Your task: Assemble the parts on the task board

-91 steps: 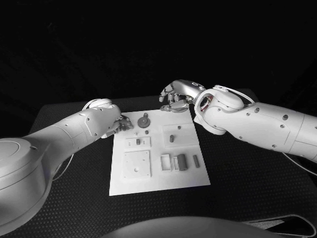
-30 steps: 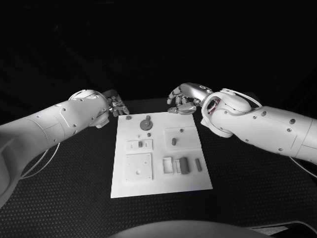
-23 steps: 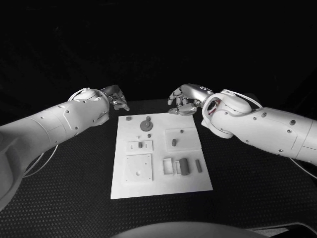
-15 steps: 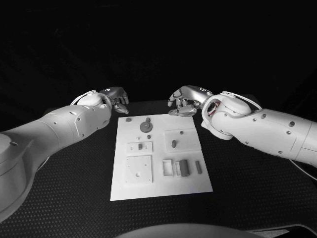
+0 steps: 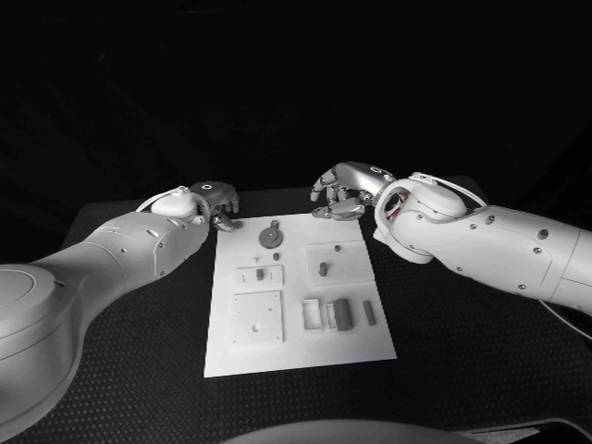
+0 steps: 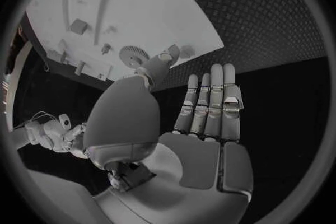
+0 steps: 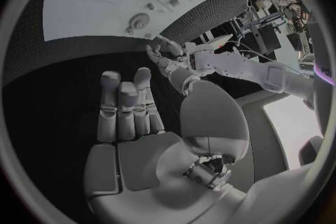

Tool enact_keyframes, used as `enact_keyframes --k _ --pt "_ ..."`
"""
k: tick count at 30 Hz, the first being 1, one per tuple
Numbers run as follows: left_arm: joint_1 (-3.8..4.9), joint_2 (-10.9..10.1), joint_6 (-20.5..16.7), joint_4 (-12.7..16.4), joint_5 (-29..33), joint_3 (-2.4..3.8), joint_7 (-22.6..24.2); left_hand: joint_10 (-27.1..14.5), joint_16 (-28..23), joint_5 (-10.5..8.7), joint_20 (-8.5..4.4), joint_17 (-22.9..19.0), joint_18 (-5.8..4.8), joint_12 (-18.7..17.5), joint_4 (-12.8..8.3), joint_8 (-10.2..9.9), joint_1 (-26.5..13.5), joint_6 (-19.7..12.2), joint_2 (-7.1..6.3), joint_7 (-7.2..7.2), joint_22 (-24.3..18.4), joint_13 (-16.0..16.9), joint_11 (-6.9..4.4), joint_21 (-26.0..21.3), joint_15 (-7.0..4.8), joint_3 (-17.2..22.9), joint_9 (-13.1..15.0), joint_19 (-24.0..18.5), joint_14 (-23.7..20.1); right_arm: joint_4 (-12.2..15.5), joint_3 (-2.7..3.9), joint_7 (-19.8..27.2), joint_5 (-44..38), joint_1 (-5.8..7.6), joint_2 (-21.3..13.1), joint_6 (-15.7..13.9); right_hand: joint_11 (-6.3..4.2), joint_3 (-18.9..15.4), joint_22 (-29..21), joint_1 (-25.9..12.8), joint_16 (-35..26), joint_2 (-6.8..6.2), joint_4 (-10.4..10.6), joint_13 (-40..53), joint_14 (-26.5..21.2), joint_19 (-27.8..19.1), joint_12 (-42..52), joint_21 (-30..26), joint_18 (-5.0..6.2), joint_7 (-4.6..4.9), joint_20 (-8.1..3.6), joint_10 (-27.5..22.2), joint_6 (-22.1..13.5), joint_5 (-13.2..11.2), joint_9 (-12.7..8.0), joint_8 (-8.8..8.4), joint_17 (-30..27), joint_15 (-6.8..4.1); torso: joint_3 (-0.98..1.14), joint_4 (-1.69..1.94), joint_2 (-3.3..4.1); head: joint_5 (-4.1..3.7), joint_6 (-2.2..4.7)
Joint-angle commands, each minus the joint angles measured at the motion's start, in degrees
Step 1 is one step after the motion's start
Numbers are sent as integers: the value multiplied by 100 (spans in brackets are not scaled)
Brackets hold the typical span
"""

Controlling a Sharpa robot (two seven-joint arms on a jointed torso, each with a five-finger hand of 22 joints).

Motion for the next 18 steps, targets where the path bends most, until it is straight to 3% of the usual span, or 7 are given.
enact_keyframes --k 1,9,18 --pt "6 26 254 -20 -19 2 162 85 40 -11 -12 26 48 25 -8 30 -8 39 56 16 5 11 -4 28 -28 -44 -10 74 65 22 4 21 -27 8 -1 18 11 0 34 -39 -23 16 23 7 12 14 -23 -27 167 43 -33 -26 5 6 -7 -36 -4 -42 -4 -6 18 -6 7" --pt "-10 75 490 -168 25 4 159 43 24 -5 -35 57 20 -143 52 70 -28 130 156 -8 -14 -56 -48 -1 -42 -57 -15 98 69 68 6 17 -28 37 11 19 11 1 34 -39 -23 18 24 8 12 15 -23 -27 167 43 -34 -25 6 6 -6 -36 -4 -42 -1 -22 43 -5 27" --pt "-28 65 315 -255 250 7 213 209 29 8 -72 91 4 -193 70 81 31 184 355 13 -7 -73 -41 2 -79 -48 -36 146 142 108 8 10 -31 63 -13 21 11 1 35 -39 -22 19 26 8 14 16 -22 -27 167 43 -34 -24 7 6 -6 -36 -3 -42 -5 -55 88 3 57"
